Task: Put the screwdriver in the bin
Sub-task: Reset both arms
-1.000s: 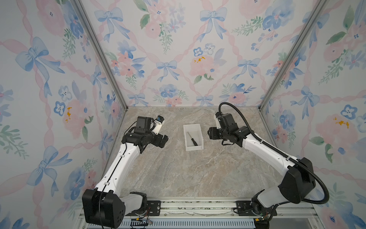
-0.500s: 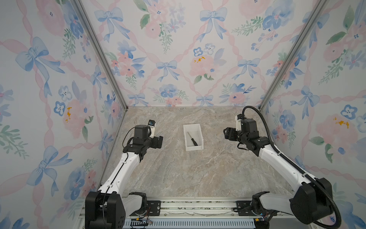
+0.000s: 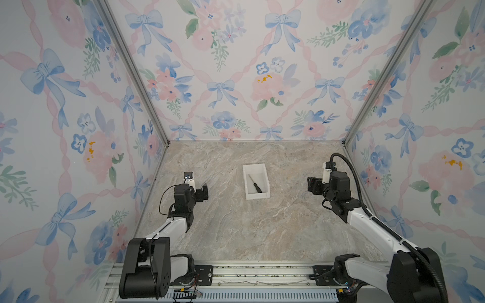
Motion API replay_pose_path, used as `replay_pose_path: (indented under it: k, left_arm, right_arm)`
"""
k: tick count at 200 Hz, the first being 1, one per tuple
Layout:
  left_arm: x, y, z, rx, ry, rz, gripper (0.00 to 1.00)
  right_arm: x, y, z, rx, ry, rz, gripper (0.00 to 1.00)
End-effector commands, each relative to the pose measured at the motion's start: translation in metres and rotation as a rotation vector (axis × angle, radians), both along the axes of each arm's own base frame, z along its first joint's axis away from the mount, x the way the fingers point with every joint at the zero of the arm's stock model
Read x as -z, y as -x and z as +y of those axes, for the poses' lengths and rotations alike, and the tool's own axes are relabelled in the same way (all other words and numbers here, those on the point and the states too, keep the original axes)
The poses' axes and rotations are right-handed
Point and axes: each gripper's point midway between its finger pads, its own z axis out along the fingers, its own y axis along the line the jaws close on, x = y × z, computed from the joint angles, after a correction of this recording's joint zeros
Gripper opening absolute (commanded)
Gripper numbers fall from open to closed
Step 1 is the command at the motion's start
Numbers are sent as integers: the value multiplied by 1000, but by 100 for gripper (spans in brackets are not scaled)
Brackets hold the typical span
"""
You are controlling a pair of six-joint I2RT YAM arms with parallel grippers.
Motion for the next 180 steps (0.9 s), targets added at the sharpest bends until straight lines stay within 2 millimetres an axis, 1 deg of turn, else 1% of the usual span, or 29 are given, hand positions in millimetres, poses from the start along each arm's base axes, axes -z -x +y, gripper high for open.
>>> replay_pose_path:
  k: [1,7,20,35,57,74,94,98,108,122,134,144,150,154,162,167,169,180]
  left_arm:
    - [-16,-9,8,-39,9,-149,98]
    - [-10,-9,10,-49,3,-144,98]
    - [-8,-11,17,-86,10,-157,98]
    - [-5,-12,15,-72,20,-159,98]
    - [-3,-11,11,-43,14,-170,98]
    - [-4,-4,9,-37,12,-193,98]
    - [-2,11,9,-46,7,-254,98]
    - [-1,13,8,-41,5,-269,98]
    - [-10,12,5,-24,-3,-319,98]
    - [-3,9,4,-23,-2,-264,98]
    - [-1,6,5,-24,-1,-256,98]
    - [-1,4,4,-19,-5,-256,98]
    - [-1,4,4,-19,-7,-255,98]
    - [-2,3,3,-17,-8,-257,98]
    - [-1,3,3,-16,-8,-254,98]
    - [-1,3,3,-15,-8,-254,98]
    - [-1,3,3,-15,-8,-254,98]
    - [-1,2,3,-14,-9,-255,98]
  right_arm:
    - [-4,-4,-20,48,95,-82,81]
    - [-4,-3,-28,69,105,-104,81]
    - [-1,-2,-44,113,100,-125,82]
    - [3,-2,-62,171,74,-154,82]
    - [11,-6,-69,197,50,-178,82]
    - [22,-9,-70,196,59,-178,82]
    - [39,-12,-72,199,63,-177,82]
    - [38,-15,-73,204,57,-190,82]
    - [39,-18,-73,190,64,-164,82]
    - [39,-23,-70,173,69,-164,82]
    - [42,-24,-69,156,83,-157,82]
    - [46,-28,-70,154,73,-179,82]
    - [45,-34,-67,139,71,-187,82]
    - [47,-36,-63,121,84,-164,82]
    - [54,-37,-55,91,119,-109,82]
    - [58,-39,-49,71,140,-112,82]
    - [54,-42,-46,65,145,-145,82]
    - [59,-36,-40,51,170,-144,90]
